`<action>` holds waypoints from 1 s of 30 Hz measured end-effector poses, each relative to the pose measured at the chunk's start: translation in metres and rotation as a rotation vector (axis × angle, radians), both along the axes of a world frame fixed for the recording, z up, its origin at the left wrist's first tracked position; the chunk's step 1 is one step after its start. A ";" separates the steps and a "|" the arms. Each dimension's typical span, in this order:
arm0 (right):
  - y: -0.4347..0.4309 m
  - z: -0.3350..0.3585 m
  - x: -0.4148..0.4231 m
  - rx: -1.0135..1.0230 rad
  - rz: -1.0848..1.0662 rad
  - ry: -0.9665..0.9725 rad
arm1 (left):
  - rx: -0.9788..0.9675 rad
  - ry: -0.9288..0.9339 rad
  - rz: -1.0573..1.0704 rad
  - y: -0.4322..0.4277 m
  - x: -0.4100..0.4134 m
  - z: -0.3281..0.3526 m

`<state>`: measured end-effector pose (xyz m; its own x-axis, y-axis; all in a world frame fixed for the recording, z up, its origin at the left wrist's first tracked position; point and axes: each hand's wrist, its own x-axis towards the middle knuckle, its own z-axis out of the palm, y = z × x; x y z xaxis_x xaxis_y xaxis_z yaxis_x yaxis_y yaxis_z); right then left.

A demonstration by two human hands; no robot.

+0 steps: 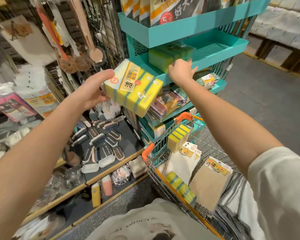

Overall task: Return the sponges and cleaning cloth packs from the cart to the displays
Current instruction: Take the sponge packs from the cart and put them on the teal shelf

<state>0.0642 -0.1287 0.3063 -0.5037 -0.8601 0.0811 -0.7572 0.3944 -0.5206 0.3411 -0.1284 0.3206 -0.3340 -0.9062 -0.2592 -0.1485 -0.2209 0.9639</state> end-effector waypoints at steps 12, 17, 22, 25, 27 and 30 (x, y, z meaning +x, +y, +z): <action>0.098 0.017 0.013 0.110 0.463 -0.801 | 0.198 0.074 0.010 -0.001 -0.043 0.012; 0.098 0.019 0.018 0.225 0.521 -0.987 | 0.233 0.082 -0.048 -0.006 -0.039 0.019; 0.091 0.023 0.035 0.230 0.600 -1.078 | 0.255 0.144 -0.023 -0.008 -0.034 0.030; 0.083 0.029 0.038 0.129 0.463 -1.204 | 0.250 0.194 -0.076 -0.013 -0.025 0.031; 0.077 0.034 0.038 0.053 0.333 -1.294 | 0.228 0.186 -0.151 -0.014 -0.020 0.031; 0.064 0.037 0.040 -0.045 0.179 -1.347 | 0.147 0.188 -0.211 -0.013 -0.018 0.032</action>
